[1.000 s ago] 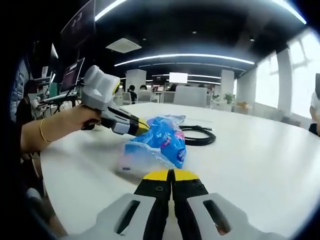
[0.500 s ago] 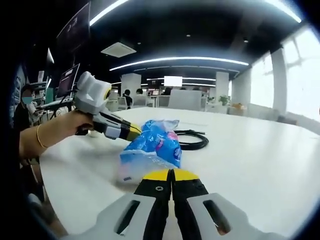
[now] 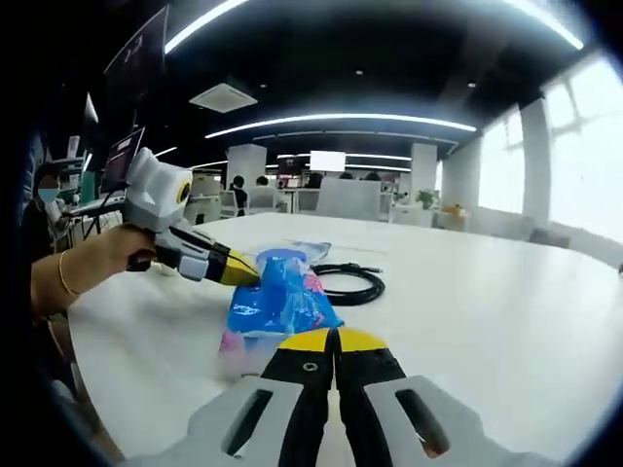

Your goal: Arrange the tabletop items into an orderly group along one side of the table until the central work area is clear of visible clutter.

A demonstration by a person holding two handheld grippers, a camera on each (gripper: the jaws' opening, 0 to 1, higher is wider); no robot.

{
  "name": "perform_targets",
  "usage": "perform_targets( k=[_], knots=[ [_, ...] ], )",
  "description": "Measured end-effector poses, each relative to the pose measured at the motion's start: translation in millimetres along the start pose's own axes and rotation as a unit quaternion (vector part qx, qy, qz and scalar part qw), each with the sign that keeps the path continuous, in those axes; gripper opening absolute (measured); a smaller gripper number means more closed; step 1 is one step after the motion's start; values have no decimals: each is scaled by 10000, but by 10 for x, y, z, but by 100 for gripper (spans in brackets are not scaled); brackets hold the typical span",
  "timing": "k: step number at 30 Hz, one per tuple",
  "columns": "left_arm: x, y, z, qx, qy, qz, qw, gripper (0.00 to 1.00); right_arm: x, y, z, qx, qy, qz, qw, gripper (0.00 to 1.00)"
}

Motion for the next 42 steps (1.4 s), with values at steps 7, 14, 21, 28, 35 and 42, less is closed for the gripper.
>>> perform_targets(
  k=[7, 14, 21, 28, 35, 42],
  knots=[
    [8, 27, 10, -80, 9, -116, 9999, 0, -6, 3, 11, -43, -104, -76, 9999, 0],
    [-8, 75, 27, -154, 20, -114, 9998, 0, -174, 18, -82, -44, -574, -668, 9961, 8],
    [-16, 74, 30, -138, -3, -68, 9999, 0, -228, 43, -100, -223, -739, -804, 9938, 29],
    [-10, 92, 42, -155, -8, -14, 9999, 0, -226, 114, -64, -381, -802, -969, 9913, 32],
    [-19, 108, 54, -190, 12, 50, 9998, 0, -228, 152, 9, -402, -955, -963, 9899, 32],
    [-18, 117, 63, -214, 18, 106, 9997, 0, -206, 187, 47, -439, -974, -982, 9894, 36]
  ],
)
Point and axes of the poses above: the point that each gripper's makers call its tool centre point, and the gripper's own axes: z roughly forward along the fingers, x roughly to its right, y roughly out of its underside, the point moved 2 cm from there along -z, roughly backward along the fingers, and after that the axes turned 1 degree about x, right-handed, at the moved point
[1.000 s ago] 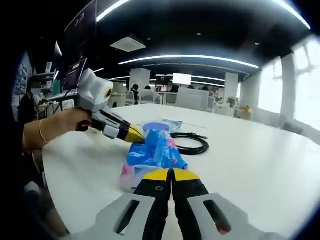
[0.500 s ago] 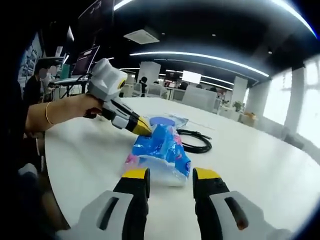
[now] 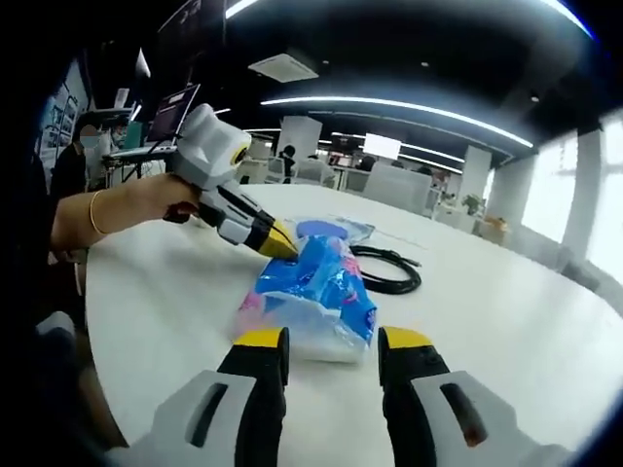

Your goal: Arrange the tabletop items into an orderly group along one side of the table until the central work area is clear of visible clutter.

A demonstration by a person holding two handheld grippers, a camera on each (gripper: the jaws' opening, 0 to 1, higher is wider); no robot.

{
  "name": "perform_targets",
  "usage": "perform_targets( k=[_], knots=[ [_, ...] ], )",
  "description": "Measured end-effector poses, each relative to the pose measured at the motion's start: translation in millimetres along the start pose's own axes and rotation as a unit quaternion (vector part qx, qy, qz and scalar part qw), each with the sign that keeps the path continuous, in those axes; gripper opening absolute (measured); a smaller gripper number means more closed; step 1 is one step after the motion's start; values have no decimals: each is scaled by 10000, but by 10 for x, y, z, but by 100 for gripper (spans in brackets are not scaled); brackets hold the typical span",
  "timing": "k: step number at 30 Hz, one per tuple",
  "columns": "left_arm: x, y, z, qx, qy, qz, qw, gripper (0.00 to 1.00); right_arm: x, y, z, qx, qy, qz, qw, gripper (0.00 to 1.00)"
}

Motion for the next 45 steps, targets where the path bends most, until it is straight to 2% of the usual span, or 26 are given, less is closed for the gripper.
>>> perform_targets(
  k=[6, 10, 19, 21, 30, 39, 45],
  knots=[
    [2, 2, 7, -1, 10, 43, 10000, 0, -22, 26, 37, 29, -121, 73, 9999, 32],
    [1, 9, 14, -11, 12, 48, 10000, 0, -93, 30, 46, 54, -325, 103, 9994, 22],
    [-2, 11, 16, -36, 20, 88, 10000, 0, -93, 35, 55, -25, -271, 24, 9996, 17],
    [-2, 19, 15, -53, 13, 102, 9999, 0, -80, 27, 54, -23, -239, -124, 9996, 10],
    [6, 29, 6, -41, 19, 65, 10000, 0, -95, 24, 76, -86, -248, -209, 9994, 1],
    [4, 29, 1, -27, 22, 2, 10000, 0, -93, 15, 69, -42, -304, 6, 9995, 0],
    [3, 15, -1, -5, 45, -113, 9999, 0, -89, -13, 48, -33, -266, -19, 9996, 0]
  ],
)
Point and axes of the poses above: the point that each gripper's makers call its tool centre point, and the gripper's own axes: z roughly forward along the fingers, x roughly to its right, y roughly out of its underside, the point moved 2 cm from there along -z, roughly backward along the fingers, and after that the axes turned 1 degree about x, right-handed, at the moved point
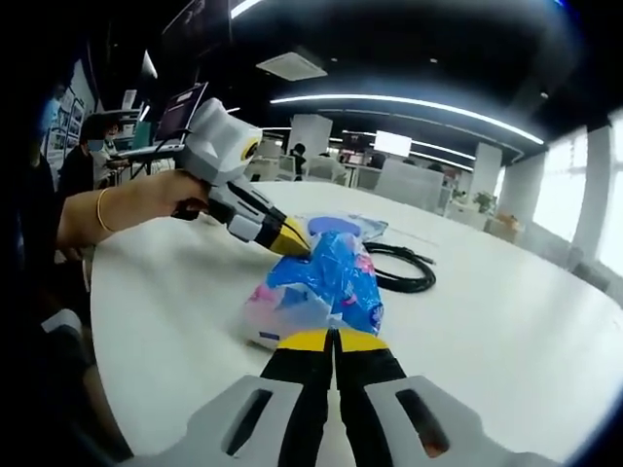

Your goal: Arrange the tabletop items into an orderly group along one side of the table until the central work area is clear of visible clutter.

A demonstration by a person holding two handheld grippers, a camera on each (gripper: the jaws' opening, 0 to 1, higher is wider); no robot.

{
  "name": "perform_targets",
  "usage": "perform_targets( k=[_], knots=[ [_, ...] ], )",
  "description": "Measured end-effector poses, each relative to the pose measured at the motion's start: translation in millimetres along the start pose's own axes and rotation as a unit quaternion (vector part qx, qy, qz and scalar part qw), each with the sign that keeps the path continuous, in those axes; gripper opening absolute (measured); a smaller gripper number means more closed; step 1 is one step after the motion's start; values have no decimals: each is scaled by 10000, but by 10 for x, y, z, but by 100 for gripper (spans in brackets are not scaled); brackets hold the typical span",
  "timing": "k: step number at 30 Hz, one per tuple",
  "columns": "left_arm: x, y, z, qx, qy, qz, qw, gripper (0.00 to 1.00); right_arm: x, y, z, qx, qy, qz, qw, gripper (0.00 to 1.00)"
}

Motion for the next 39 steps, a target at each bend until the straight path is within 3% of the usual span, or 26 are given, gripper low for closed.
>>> perform_targets(
  k=[7, 23, 39],
  knots=[
    [16, -79, -37, 121, 1, -56, 9999, 0, 58, -111, -59, 133, 194, -69, 9997, 0],
    [55, -131, -89, 301, 87, -461, 9984, 0, 216, -170, -79, 164, 461, 131, 9987, 0],
    [168, -180, -97, 455, 175, -791, 9957, 0, 445, -214, -91, -65, 536, -180, 9984, 0]
  ],
)
Point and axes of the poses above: the point that each gripper's makers call its tool centre point, and the gripper's own axes: z roughly forward along the fingers, x roughly to its right, y roughly out of its underside, the point moved 2 cm from there along -z, roughly backward along the fingers, and after that the axes turned 1 degree about x, right-handed, at the moved point
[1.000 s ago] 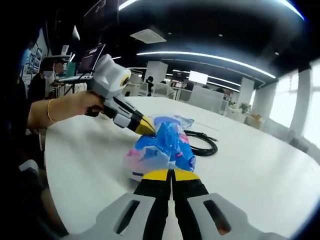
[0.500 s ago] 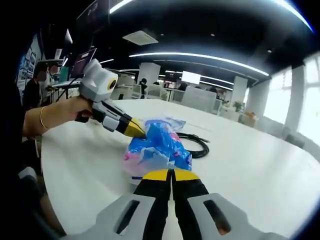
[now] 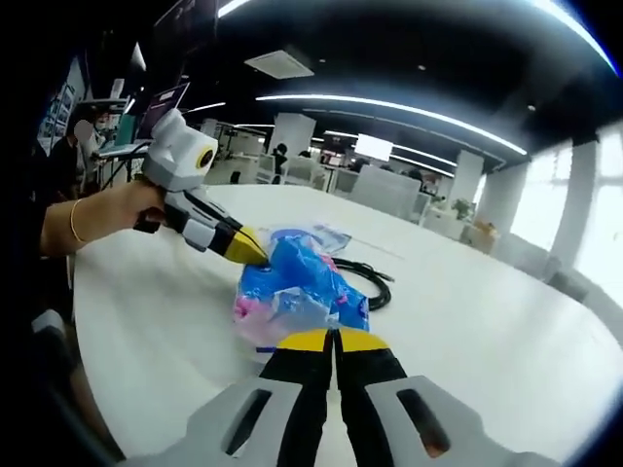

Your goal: Arrange the tabletop items into an orderly group along one side of the table until the central work area is clear of visible clutter.

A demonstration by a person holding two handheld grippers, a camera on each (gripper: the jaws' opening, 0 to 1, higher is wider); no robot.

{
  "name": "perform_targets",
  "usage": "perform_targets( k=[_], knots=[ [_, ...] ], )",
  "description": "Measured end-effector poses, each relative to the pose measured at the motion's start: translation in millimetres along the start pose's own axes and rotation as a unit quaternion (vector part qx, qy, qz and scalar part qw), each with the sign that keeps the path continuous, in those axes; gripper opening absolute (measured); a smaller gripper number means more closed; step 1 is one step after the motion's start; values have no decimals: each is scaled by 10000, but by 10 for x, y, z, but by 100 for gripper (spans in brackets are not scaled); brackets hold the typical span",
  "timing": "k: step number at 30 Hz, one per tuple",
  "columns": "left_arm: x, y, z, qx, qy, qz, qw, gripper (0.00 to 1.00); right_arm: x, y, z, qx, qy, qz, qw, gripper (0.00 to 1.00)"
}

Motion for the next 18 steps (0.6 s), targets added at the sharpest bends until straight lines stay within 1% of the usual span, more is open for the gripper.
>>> perform_targets(
  k=[3, 8, 18],
  knots=[
    [29, -22, 7, 40, -16, -16, 10000, 0, 46, 15, 11, -60, 36, -67, 10000, 0],
    [58, -73, 14, 129, -63, -82, 9999, 0, 132, 21, 34, -101, 70, -55, 9999, 0],
    [119, -68, 43, 106, -82, -315, 9994, 0, 269, 18, 83, -283, 132, -206, 9993, 0]
  ],
)
Point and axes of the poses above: the point that each gripper's makers call its tool centre point, and the gripper's own axes: z roughly forward along the fingers, x roughly to its right, y roughly out of its underside, the point moved 2 cm from there along -z, roughly backward along the fingers, and after that the axes turned 1 degree about x, right-handed, at the moved point
